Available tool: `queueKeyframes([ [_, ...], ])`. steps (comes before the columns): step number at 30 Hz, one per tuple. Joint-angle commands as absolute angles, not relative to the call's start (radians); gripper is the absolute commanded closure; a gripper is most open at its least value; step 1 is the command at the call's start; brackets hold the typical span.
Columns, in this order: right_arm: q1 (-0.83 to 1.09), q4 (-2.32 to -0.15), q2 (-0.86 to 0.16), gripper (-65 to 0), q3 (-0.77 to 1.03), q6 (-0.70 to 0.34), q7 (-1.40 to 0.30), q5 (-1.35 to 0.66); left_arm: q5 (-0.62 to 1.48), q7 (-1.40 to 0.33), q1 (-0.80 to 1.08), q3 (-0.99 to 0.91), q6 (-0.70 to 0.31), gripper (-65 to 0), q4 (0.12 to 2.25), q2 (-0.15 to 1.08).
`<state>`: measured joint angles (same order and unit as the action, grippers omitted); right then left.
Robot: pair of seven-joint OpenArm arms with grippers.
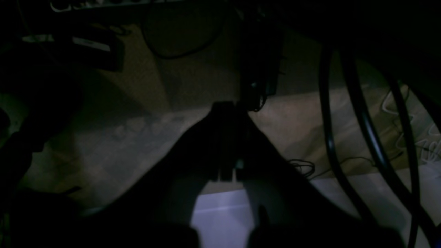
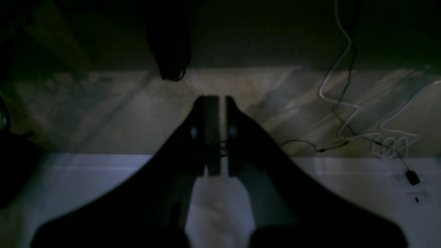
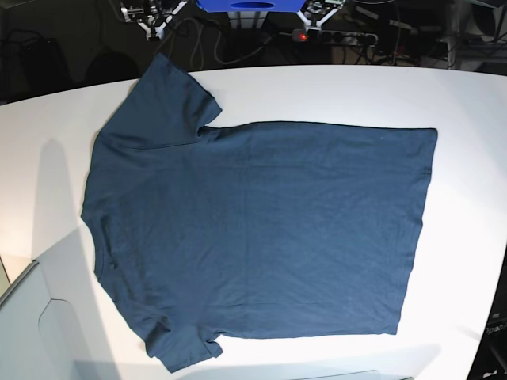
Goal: Fold the T-shirt properly
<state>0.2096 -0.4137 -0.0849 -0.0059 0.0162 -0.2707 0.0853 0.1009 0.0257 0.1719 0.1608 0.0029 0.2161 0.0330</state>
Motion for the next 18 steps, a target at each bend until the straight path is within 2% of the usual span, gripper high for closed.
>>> queueKeyframes([
  [1, 0.219, -0.418, -0.088, -0.5, -0.004, -0.007, -0.277, 0.088, 0.099, 0.028, 0.177, 0.160, 0.001, 0.0, 0.216, 0.033],
  [15, 0.220, -0.407, -0.087, -0.9, -0.001, -0.008, -0.277, 0.082, 0.097, 0.028, 0.177, 0.160, 0.001, 0.0, 0.216, 0.033],
  [18, 0.220, -0.407, -0.087, -7.1, 0.002, -0.008, -0.278, 0.081, 0.097, 0.028, 0.177, 0.160, 0.001, 0.0, 0.216, 0.033],
])
